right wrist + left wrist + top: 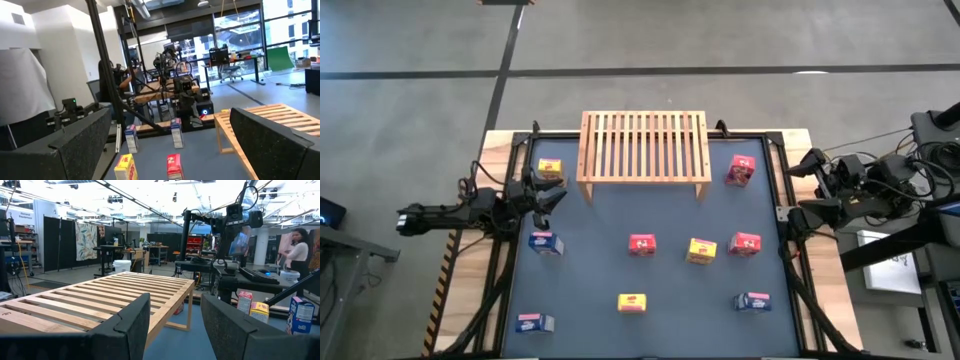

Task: Stack cereal on shelf
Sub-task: Put the bottom right red cereal box on the shelf

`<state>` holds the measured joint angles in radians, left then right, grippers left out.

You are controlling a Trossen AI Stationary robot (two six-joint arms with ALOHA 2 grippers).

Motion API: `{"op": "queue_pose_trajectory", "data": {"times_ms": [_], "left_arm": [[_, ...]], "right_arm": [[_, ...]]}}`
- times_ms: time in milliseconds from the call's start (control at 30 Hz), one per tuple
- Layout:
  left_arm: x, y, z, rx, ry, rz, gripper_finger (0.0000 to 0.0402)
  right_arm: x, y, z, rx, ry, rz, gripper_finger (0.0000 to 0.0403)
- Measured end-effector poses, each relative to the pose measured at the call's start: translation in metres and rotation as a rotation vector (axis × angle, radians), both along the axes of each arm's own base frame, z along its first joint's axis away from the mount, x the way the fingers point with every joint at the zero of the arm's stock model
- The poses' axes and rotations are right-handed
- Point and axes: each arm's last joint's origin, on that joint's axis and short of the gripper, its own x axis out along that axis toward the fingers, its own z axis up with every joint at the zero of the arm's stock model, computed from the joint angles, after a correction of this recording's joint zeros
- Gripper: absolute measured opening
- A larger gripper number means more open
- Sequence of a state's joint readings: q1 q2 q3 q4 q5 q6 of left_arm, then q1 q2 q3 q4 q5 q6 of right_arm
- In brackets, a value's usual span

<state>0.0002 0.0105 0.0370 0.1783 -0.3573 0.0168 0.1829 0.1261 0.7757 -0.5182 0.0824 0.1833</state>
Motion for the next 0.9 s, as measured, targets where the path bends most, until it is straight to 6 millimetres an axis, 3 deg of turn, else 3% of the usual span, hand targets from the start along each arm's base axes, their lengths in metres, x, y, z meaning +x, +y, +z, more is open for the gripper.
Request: {"op": "queue_pose_trajectory", "data": {"times_ms": [400, 733, 900], "left_arm": [[0.0, 0.0, 0.0, 0.0, 0.0, 0.0, 0.016], [0.0, 0.0, 0.0, 0.0, 0.001, 0.0, 0.016], [0.0, 0.0, 0.0, 0.0, 0.001, 0.0, 0.016]], "right_arm": [[0.001, 0.0, -0.006, -0.01, 0.051, 0.0, 0.0398], [0.013, -0.001, -0.03, 0.081, 0.302, -0.106, 0.0398], [0.03, 0.002, -0.035, 0.139, 0.411, -0.127, 0.0398]]}}
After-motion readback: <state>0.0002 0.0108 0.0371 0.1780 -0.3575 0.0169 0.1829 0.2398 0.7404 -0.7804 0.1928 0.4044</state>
